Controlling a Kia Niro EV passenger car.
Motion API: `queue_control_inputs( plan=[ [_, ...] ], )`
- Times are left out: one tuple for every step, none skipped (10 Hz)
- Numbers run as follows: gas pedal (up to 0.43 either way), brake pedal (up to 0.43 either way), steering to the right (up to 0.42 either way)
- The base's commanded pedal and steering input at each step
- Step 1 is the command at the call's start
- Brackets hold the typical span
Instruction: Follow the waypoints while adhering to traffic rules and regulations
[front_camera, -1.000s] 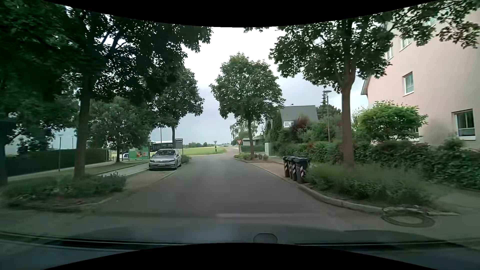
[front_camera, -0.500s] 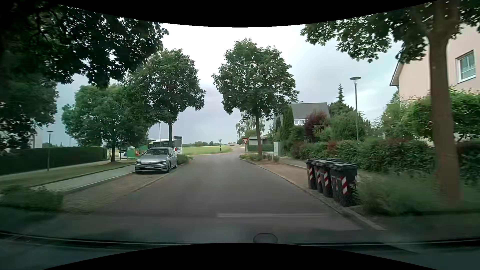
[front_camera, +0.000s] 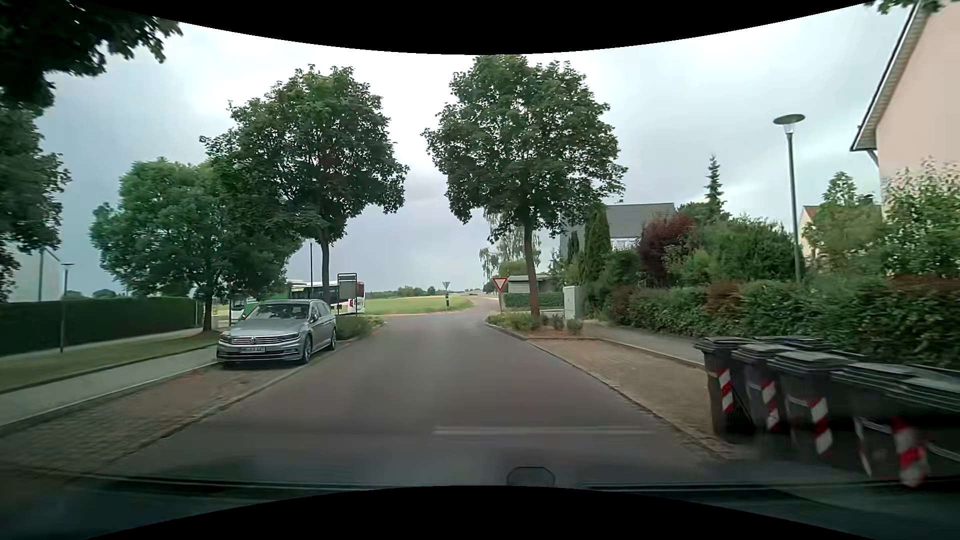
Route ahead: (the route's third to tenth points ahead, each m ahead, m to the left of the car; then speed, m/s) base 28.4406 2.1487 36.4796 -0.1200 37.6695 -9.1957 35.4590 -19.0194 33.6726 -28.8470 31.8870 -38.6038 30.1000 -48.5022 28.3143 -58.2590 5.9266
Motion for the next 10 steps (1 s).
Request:
queue_control_inputs(
  plan=[
    [0.087, 0.000, -0.033],
    [0.067, 0.000, -0.033],
    [0.047, 0.000, -0.034],
    [0.047, 0.000, -0.035],
    [0.047, 0.000, -0.037],
    [0.047, 0.000, -0.039],
    [0.047, 0.000, -0.040],
    [0.047, 0.000, -0.040],
    [0.047, 0.000, -0.041],
    [0.059, 0.000, -0.041]
  ],
)
